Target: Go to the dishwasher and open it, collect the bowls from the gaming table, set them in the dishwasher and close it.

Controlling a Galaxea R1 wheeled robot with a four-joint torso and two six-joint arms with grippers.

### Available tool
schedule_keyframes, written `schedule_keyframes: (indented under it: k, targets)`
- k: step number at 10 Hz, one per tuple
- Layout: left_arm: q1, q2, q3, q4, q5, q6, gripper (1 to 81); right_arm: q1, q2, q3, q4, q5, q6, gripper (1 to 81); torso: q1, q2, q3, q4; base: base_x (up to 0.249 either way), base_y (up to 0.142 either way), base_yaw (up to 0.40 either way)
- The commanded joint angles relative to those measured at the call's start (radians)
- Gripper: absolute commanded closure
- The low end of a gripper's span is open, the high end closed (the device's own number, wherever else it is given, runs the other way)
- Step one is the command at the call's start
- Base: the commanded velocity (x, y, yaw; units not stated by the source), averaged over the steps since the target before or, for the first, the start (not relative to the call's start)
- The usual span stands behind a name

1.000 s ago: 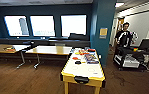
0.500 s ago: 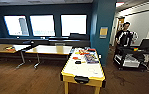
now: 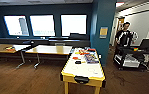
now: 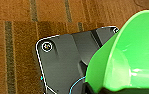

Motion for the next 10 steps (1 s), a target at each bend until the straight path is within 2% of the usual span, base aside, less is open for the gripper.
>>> schedule_keyframes:
  k: [1, 4, 10]
  targets:
    - [-0.052, -0.034, 0.016, 0.009, 0.006, -0.003, 81.1, 0.043, -0.019, -0.006, -0.011, -0.036, -0.004, 81.1, 0.000, 0.000, 0.000, 0.000, 0.000, 0.000, 0.000]
    - [-0.052, -0.036, 0.015, 0.009, 0.008, -0.003, 81.1, 0.045, -0.019, -0.006, -0.012, -0.036, -0.004, 81.1, 0.000, 0.000, 0.000, 0.000, 0.000, 0.000, -0.270]
    - [-0.051, 0.010, -0.033, -0.006, 0.019, -0.009, 81.1, 0.035, -0.011, -0.006, -0.012, -0.036, -0.004, 81.1, 0.000, 0.000, 0.000, 0.000, 0.000, 0.000, -0.395]
